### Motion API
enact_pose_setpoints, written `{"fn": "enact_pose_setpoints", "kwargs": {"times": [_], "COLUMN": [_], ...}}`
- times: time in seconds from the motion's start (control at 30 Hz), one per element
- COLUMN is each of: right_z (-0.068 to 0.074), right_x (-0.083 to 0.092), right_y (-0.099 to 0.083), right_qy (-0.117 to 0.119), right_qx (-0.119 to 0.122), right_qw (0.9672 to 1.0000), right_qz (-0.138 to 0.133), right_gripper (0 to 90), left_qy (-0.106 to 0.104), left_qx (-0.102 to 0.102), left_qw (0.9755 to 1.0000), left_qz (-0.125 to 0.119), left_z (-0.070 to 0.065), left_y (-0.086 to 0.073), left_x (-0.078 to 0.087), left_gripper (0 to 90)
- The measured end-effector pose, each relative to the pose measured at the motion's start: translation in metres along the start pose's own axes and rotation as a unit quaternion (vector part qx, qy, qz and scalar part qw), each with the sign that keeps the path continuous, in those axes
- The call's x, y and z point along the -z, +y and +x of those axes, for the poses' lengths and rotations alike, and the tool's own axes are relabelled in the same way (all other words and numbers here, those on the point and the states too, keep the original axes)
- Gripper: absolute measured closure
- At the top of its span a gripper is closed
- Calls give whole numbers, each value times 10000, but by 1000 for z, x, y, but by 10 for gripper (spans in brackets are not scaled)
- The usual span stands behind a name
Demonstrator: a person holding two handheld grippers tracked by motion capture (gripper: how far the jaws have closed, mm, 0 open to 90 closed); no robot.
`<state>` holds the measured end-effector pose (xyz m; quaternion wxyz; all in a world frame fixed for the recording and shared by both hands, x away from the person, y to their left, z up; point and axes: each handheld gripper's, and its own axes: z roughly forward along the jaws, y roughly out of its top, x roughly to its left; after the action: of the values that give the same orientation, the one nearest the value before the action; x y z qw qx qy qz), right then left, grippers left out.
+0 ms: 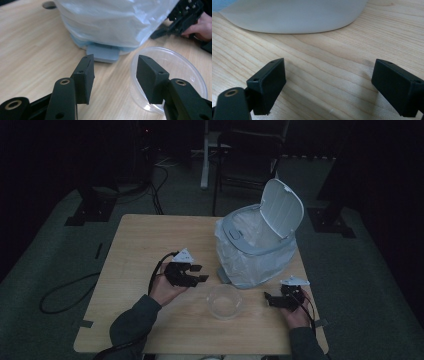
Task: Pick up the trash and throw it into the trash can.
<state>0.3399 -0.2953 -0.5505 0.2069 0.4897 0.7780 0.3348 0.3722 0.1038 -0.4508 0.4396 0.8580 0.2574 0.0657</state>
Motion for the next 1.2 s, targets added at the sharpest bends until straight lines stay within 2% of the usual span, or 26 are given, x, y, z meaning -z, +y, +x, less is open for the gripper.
{"fn": "enact_pose_setpoints", "kwargs": {"times": [0.23,0.6,0.67,0.73,0.93,1.1,1.2], "right_z": [0,0,0,0,0,0,0], "right_x": [0,0,0,0,0,0,0], "right_y": [0,0,0,0,0,0,0], "right_qy": [2,0,0,0,1,0,0], "right_qx": [0,2,1,2,2,3,3], "right_qw": [10000,10000,10000,10000,10000,10000,10000], "right_qz": [-1,0,0,0,0,0,1], "right_gripper": [113,113,113,113,113,113,113], "left_qy": [-198,-224,-218,-284,-134,10,-4], "left_qx": [-14,-32,-38,30,152,286,417], "left_qw": [9997,9987,9985,9986,9988,9978,9967], "left_qz": [163,451,496,436,450,595,702], "left_z": [-11,-15,-14,-11,-2,9,17], "left_y": [-5,-16,-18,-20,-28,-41,-50], "left_x": [-18,-33,-34,-34,-27,-26,-32], "left_gripper": [498,510,511,515,516,516,515]}}
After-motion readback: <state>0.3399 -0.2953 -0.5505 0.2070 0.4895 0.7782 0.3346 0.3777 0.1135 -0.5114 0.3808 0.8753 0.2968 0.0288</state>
